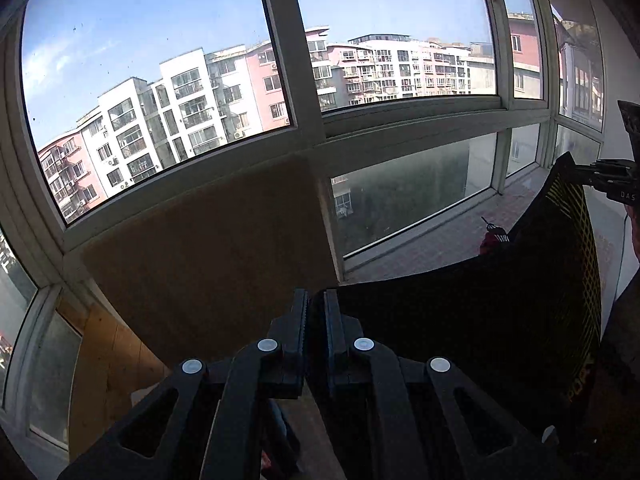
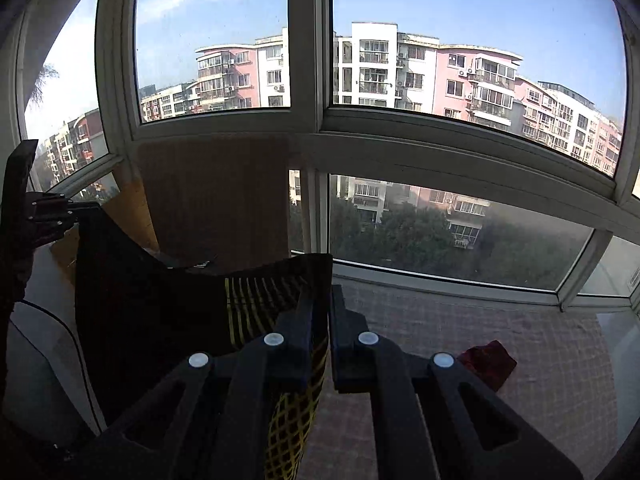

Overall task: Fold clothes
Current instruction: 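Lift the black pants with both grippers and shake them out, then lay the black pants flat on the bed with both grippers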

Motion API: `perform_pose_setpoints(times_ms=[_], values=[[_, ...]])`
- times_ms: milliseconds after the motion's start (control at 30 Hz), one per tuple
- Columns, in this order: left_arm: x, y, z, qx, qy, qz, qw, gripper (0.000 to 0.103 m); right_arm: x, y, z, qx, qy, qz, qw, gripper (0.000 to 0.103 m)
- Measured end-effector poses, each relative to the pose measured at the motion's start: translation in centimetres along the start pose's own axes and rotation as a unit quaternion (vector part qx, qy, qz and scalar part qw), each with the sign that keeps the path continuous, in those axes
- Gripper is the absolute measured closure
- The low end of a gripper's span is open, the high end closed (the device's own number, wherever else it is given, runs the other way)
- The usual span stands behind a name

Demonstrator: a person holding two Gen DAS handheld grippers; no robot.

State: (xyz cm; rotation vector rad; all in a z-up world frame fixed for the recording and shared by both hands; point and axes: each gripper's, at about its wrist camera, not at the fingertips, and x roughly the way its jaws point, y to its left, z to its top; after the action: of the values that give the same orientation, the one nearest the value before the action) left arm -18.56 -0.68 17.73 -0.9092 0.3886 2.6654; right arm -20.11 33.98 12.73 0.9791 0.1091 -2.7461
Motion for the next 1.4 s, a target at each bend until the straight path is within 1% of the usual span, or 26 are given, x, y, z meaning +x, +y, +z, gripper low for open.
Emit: perform_pose_setpoints(times_ms=[67,133,167,200,233,267,333,400,433,500,533,567,633,667,700,733,800,867,900,967,1033,1100,1167,1233,1300,1400], values=[[6.8,0.2,-1.0,-0.008,0.05,0.0,0.9987,0.096,7.1,-1.2,-1.1,0.0,0.045,-0.018,0.999,0.096],[14.2,-0.1,-2.6,-0.017,0.095,-0.002,0.9953,0.096,14.7,-2.7,-2.9,0.008,0.097,-0.02,0.995,0.096],[17.9,-0.1,-3.6,-0.023,0.12,-0.007,0.9925,0.095,18.6,-3.5,-3.8,0.013,0.123,-0.02,0.992,0.096],[21.5,0.0,-4.6,-0.029,0.145,-0.011,0.989,0.091,22.4,-4.2,-4.8,0.016,0.15,-0.02,0.988,0.096],[25.1,-0.2,-5.6,-0.038,0.167,-0.012,0.9851,0.089,25.7,-4.9,-6.3,0.021,0.177,-0.025,0.984,0.093],[28.8,-0.3,-6.7,-0.043,0.191,-0.01,0.9806,0.088,28.9,-5.6,-7.9,0.027,0.206,-0.03,0.978,0.092],[35.1,-0.5,-9.3,-0.057,0.241,-0.002,0.9687,0.088,31.6,-6.6,-10.0,0.037,0.235,-0.033,0.971,0.092],[38.3,-0.6,-11.8,-0.062,0.278,0.001,0.9586,0.088,33.6,-7.5,-12.0,0.046,0.26,-0.034,0.964,0.092],[38.5,-0.4,-13.0,-0.062,0.286,0.0,0.9563,0.088,33.7,-7.7,-12.5,0.046,0.262,-0.032,0.963,0.092],[37.8,0.1,-14.2,-0.057,0.286,-0.016,0.9563,0.086,33.0,-8.3,-13.1,0.041,0.254,-0.041,0.965,0.084],[37.6,0.2,-14.6,-0.056,0.285,-0.022,0.9565,0.084,32.7,-8.8,-13.3,0.042,0.25,-0.05,0.966,0.072],[37.6,0.4,-14.9,-0.06,0.286,-0.026,0.956,0.081,32.4,-9.3,-13.4,0.042,0.247,-0.058,0.966,0.065],[38.1,0.3,-15.5,-0.066,0.293,-0.032,0.9534,0.08,31.8,-11.1,-13.5,0.076,0.246,-0.069,0.964,0.065],[38.3,0.2,-15.7,-0.067,0.296,-0.031,0.9524,0.08,31.0,-11.2,-13.6,0.084,0.247,-0.054,0.964,0.065],[38.1,0.0,-15.6,-0.061,0.298,-0.024,0.9524,0.08,30.1,-10.9,-13.8,0.087,0.249,-0.03,0.964,0.065],[37.7,-0.4,-15.6,-0.057,0.295,-0.025,0.9534,0.08,29.0,-10.0,-14.1,0.078,0.25,-0.017,0.965,0.065],[35.6,-1.6,-15.4,-0.061,0.28,-0.048,0.9569,0.08,26.5,-7.5,-15.5,0.054,0.257,-0.003,0.965,0.065],[32.8,-3.1,-15.3,-0.056,0.263,-0.07,0.9606,0.08,23.4,-5.2,-17.9,0.06,0.271,0.018,0.961,0.065],[31.5,-4.2,-15.5,-0.047,0.256,-0.074,0.9626,0.08,21.7,-4.1,-19.4,0.067,0.278,0.031,0.958,0.065],[28.3,-6.1,-16.0,-0.029,0.243,-0.086,0.9657,0.08,18.0,-2.1,-22.7,0.069,0.292,0.034,0.953,0.064],[25.2,-7.5,-17.1,-0.018,0.238,-0.099,0.9661,0.08,15.1,-0.1,-26.1,0.079,0.302,0.033,0.95,0.064],[22.5,-8.5,-18.6,-0.007,0.237,-0.102,0.966,0.08,12.7,2.0,-29.2,0.094,0.311,0.035,0.945,0.064],[20.3,-9.0,-20.9,-0.002,0.245,-0.099,0.9643,0.08,11.2,4.1,-31.6,0.1,0.314,0.031,0.944,0.064],[19.1,-9.4,-23.5,-0.009,0.261,-0.105,0.9596,0.08,9.7,6.2,-34.0,0.105,0.318,0.026,0.942,0.064],[18.4,-9.8,-26.2,-0.017,0.28,-0.11,0.9535,0.08,9.2,7.9,-35.3,0.109,0.323,0.031,0.94,0.064],[18.0,-10.5,-29.5,-0.031,0.305,-0.121,0.9441,0.08,9.5,9.4,-36.2,0.088,0.333,0.026,0.939,0.064]])
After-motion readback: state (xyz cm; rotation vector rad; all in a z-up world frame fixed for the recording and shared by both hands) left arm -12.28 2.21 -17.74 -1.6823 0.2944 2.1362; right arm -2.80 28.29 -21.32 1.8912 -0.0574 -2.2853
